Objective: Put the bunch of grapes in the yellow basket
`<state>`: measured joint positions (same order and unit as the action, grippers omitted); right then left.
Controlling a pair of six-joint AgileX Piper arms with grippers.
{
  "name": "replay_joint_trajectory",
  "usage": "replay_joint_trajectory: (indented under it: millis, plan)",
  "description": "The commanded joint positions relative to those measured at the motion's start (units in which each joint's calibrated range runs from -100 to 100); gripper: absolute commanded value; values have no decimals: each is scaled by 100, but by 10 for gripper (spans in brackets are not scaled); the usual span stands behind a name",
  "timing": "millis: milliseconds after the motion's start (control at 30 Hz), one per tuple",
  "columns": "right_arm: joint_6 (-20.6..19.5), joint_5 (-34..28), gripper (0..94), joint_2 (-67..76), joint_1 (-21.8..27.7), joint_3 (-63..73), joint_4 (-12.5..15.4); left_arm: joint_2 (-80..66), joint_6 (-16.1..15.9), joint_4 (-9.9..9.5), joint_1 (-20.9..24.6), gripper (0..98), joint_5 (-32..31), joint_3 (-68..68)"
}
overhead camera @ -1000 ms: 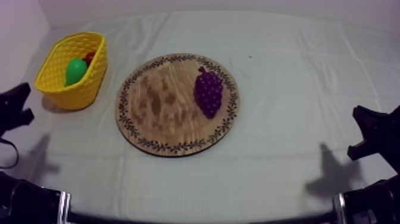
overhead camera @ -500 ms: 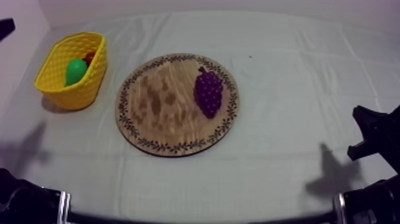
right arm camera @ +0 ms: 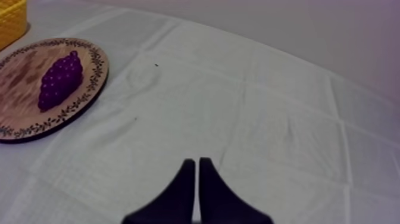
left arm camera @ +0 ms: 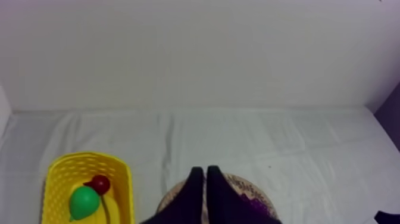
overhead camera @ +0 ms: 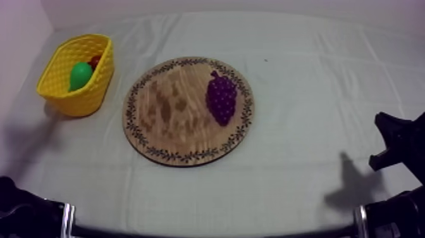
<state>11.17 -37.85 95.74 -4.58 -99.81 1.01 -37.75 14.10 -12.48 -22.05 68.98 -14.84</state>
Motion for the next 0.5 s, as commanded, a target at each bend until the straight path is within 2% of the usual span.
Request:
replay_joint_trajectory:
  millis: [0,467]
  plan:
    - [-20,3,4,1,-2,3,-1,421,16,-19,-167,0,112,355]
    - [-20,3,4,1,-2,3,-1,2184,309,-128,-803,0,278,1224]
